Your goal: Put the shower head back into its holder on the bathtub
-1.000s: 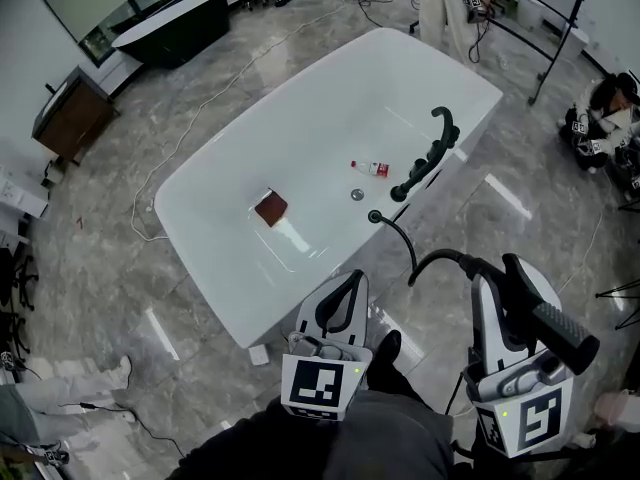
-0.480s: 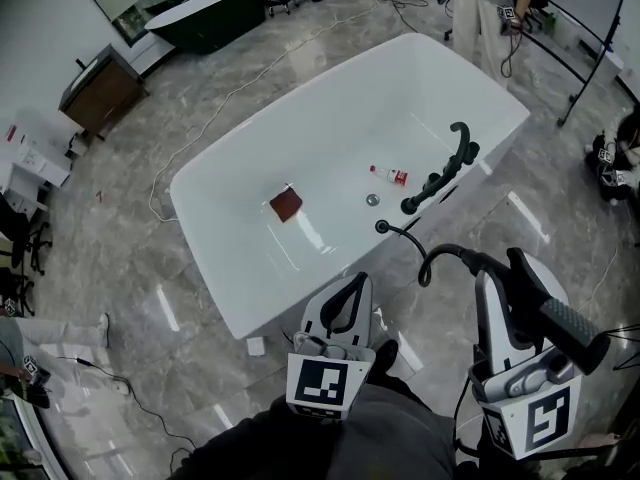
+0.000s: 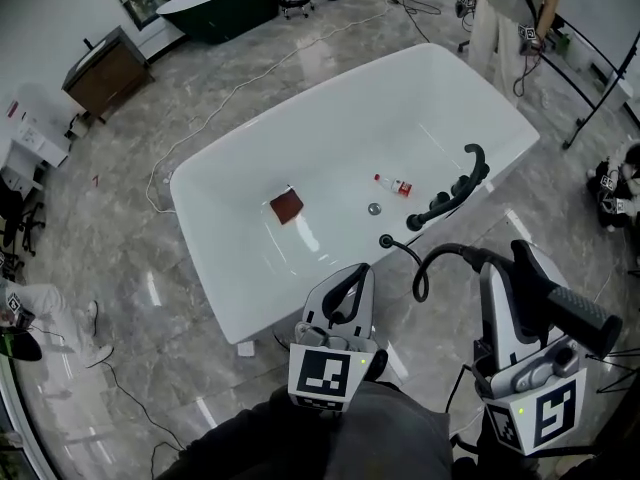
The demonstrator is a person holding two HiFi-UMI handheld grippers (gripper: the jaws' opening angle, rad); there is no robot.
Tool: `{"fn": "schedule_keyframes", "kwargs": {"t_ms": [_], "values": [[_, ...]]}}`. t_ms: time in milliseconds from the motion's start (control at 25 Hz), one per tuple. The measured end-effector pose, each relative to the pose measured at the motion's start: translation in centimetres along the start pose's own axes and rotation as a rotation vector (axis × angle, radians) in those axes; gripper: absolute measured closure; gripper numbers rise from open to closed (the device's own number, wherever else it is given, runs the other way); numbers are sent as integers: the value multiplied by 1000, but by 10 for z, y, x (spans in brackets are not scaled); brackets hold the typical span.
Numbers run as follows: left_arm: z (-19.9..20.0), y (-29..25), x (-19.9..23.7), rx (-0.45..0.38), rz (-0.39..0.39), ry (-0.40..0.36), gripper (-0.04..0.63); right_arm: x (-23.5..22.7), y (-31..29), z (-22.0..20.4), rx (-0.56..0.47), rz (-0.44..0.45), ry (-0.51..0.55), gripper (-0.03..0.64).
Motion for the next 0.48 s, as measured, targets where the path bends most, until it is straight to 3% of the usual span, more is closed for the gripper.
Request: {"fn": "schedule_keyframes", "kwargs": {"t_ms": [480], "values": [[12, -28, 25, -61, 11, -18, 592, 0, -48, 19, -30, 79, 44, 488]]}}
Point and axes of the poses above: the fingertips, and each gripper's own axes: y backward along the fingers, x to its left, z out of its top, the point moved 6 cm from there along y, backward along the fingers, and after that the axes turned 13 degrees about -x, right-handed, at the moved point
